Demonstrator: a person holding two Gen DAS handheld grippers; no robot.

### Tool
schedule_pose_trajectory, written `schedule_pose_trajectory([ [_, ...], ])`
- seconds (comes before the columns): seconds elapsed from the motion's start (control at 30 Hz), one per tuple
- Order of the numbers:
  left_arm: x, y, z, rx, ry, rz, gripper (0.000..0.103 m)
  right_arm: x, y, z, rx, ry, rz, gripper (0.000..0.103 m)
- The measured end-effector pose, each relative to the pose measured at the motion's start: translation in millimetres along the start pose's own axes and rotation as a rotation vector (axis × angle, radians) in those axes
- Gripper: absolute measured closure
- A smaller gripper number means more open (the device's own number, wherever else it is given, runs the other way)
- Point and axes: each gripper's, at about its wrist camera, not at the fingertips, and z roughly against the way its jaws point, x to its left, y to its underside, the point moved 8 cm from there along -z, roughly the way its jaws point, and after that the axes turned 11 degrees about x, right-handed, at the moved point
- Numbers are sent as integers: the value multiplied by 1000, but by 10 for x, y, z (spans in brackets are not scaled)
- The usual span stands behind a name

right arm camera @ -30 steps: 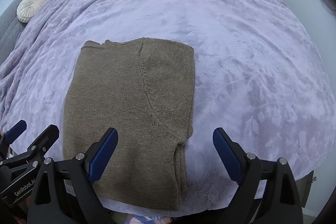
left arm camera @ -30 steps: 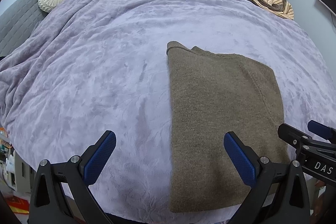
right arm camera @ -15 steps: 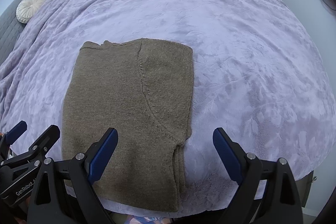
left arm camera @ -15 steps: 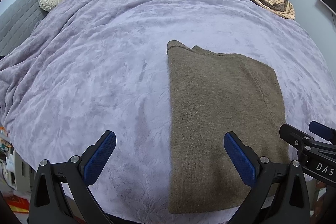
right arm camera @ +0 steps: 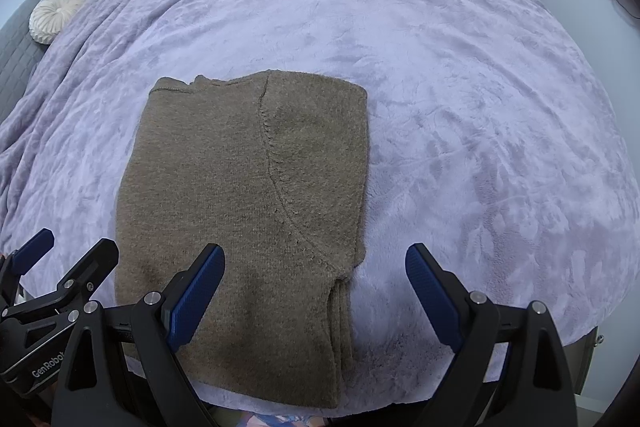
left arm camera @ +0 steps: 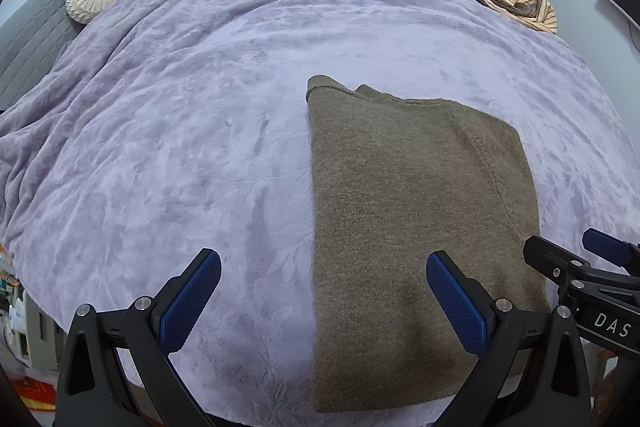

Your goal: Fold small clothes

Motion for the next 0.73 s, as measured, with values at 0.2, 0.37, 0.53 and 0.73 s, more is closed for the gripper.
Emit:
schedule_pose_trajectory([
  [0.2,-34,-25,-24,4,6,-7,0,0,-8,-46,3,4,3,10],
  [0.37,-49,-41,-43,5,26,-12,0,3,-26,-59,6,9,4,10],
  [0.53,-44,-54,-84,18,47,-1,0,-3,-44,-74,11,9,2,10],
  [0.73,-55,-79,-83,8,25,-30,0,-32,-71,-125,22,9,-2,10],
])
